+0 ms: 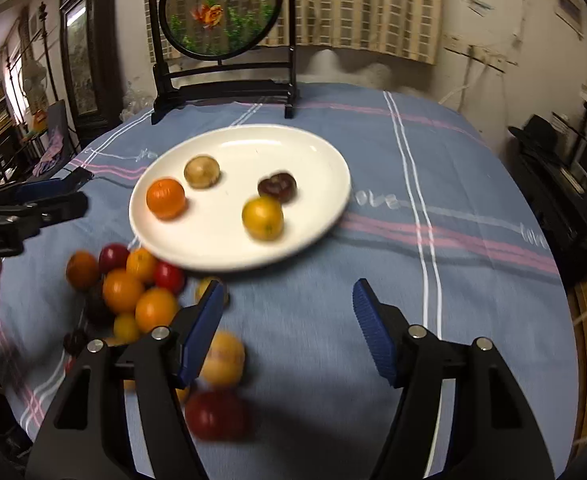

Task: Organize fruits
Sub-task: 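Withdraw both open tools back toward the fruit cluster, then grasp a tangerine with left tool while right tool grasps red plum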

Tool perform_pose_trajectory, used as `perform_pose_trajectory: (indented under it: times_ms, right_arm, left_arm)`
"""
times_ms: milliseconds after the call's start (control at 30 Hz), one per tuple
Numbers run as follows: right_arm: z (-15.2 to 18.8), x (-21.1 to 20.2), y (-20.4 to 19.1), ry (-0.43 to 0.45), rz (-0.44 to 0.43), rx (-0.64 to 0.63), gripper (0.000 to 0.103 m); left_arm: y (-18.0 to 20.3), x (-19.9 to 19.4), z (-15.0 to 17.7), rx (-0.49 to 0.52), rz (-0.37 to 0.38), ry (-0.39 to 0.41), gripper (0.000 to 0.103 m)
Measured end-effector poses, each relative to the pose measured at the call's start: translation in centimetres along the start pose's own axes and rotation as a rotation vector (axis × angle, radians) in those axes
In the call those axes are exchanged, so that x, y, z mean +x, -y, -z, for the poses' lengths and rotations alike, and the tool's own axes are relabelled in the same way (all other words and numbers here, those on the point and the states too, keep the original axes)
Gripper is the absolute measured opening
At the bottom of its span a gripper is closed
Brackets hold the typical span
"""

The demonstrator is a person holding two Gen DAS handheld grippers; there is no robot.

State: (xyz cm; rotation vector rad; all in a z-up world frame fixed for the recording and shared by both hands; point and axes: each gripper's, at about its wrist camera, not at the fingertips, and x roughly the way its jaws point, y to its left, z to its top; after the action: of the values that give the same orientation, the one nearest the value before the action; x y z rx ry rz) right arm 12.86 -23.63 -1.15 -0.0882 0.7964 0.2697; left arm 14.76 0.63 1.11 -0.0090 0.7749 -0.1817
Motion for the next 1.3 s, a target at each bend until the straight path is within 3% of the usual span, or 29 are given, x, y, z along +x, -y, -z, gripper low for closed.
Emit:
perform_pose_trajectory:
  times_ms: [233, 500, 667, 1033, 1067, 1133, 1300]
  right_arm:
    - [4.9, -1.6, -0.6, -0.035, -0.042, 0.054, 0.068]
    - [8.3, -2.7, -2.9, -0.058, -0.061, 0.01, 0.068]
    - [8.7, -1.6, -4.2, -0.096, -0.029, -0.045, 0.068]
    - [6.9, 0.9, -4.0, -0.133, 0.017, -0.039, 0.067]
    - [6.7, 1.1, -4.1, -0.132, 0.018, -0.038, 0.065]
    - [6.5, 1.3, -4.1, -0.139, 0.01, -0.035, 0.044]
    - [6.6, 1.2, -3.9, -0.129, -0.02, -0.01, 0.041]
  left_arm:
    - [-1.7, -3.1, 4.6, -0.038, -0.029, -0.009, 0.09]
    - [-3.2, -4.0, 8.1, -0.057, -0.082, -0.031, 0.091]
    - [-4.2, -3.1, 9.4, -0.089, -0.082, -0.074, 0.091]
    - [-3.9, -1.2, 9.8, -0.074, -0.079, -0.118, 0.091]
    - [-3.8, -1.0, 9.8, -0.071, -0.078, -0.121, 0.091]
    - [-3.8, -0.7, 9.8, -0.07, -0.081, -0.128, 0.091]
    - [-4.1, 0.2, 9.5, -0.066, -0.087, -0.144, 0.091]
